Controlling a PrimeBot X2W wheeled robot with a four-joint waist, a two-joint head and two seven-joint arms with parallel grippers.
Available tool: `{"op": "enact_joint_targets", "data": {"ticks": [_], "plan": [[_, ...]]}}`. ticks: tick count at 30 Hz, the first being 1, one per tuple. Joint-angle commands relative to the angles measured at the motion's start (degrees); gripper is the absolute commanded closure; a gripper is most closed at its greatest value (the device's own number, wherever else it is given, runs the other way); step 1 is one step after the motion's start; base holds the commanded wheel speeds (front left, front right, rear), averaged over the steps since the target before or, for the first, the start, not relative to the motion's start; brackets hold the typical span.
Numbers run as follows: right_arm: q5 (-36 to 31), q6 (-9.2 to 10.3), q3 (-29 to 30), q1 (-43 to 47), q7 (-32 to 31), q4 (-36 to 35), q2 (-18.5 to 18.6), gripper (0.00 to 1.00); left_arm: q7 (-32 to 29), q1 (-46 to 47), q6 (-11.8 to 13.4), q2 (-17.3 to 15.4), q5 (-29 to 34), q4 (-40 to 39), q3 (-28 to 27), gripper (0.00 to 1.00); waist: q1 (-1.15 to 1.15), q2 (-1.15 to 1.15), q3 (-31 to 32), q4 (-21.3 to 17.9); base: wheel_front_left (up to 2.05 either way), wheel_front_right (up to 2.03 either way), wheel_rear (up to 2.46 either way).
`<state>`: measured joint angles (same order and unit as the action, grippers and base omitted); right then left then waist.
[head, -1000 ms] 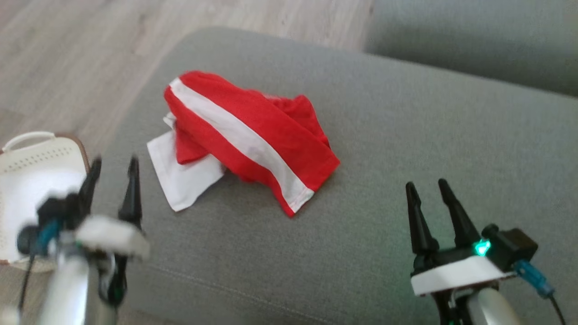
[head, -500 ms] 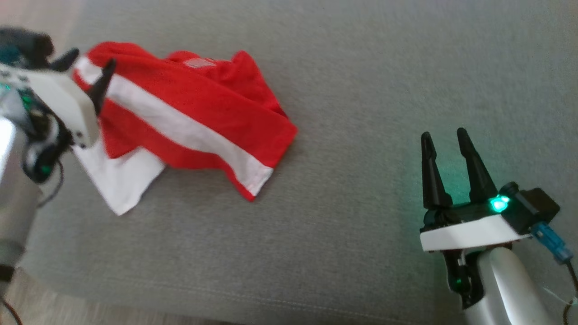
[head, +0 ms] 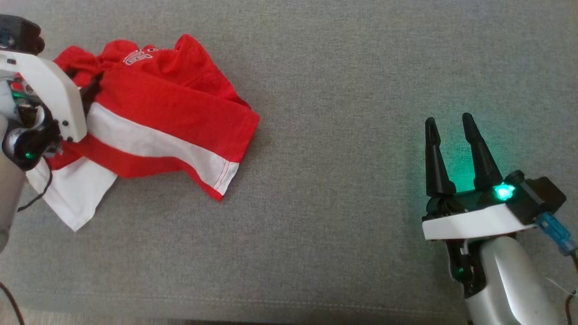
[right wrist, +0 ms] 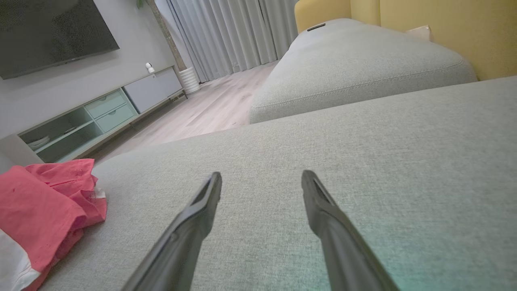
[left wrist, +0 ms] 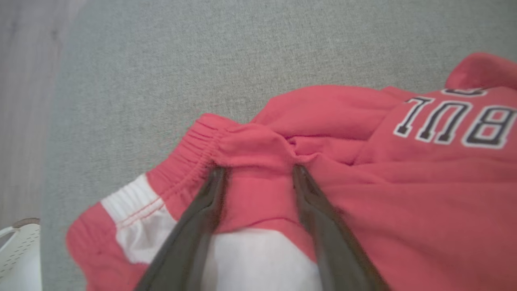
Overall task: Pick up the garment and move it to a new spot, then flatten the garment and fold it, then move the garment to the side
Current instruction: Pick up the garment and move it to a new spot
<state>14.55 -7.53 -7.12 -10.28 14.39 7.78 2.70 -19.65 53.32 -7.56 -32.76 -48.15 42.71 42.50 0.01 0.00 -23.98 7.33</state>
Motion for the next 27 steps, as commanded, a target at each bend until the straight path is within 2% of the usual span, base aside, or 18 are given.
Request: {"op": "enact_joint_targets", "data": {"ticks": [1, 7, 14, 18, 27], "plan": [[-0.3, 0.04, -1.3, -1.2, 0.6, -2.2, 0.2, 0.00, 0.0, 3.1, 0.1, -3.9, -1.3, -0.6, -1.5, 1.00, -0.01, 0.00, 0.1, 0.1, 0.00, 0.00, 0.00], [-0.2, 0.04, -1.1, -0.8, 0.6, -1.6, 0.2, 0.00, 8.2, 5.4, 0.1, -4.6, -1.9, 1.5, -0.4, 1.00, -0.01, 0.00, 1.7, 0.6, 0.00, 0.00, 0.00], [0.8, 0.04, -1.0, -0.1, 0.6, -0.8, 0.2, 0.00, 20.0, 9.6, 0.2, -5.6, 1.0, 4.7, -1.3, 1.00, -0.01, 0.00, 5.8, 1.1, 0.00, 0.00, 0.00], [1.9, 0.04, -1.2, 0.8, 0.6, -0.2, 0.2, 0.00, 25.0, 11.5, 0.4, -5.8, 2.7, 3.7, -1.5, 1.00, -0.01, 0.00, 9.3, 1.2, 0.00, 0.00, 0.00], [4.0, 0.04, -2.5, 2.0, 0.6, 0.4, 0.2, 0.00, 29.0, 12.3, 2.1, -4.9, 3.6, -4.7, -1.8, 1.00, -0.01, 0.00, 13.8, -0.1, 0.00, 0.00, 0.00]]}}
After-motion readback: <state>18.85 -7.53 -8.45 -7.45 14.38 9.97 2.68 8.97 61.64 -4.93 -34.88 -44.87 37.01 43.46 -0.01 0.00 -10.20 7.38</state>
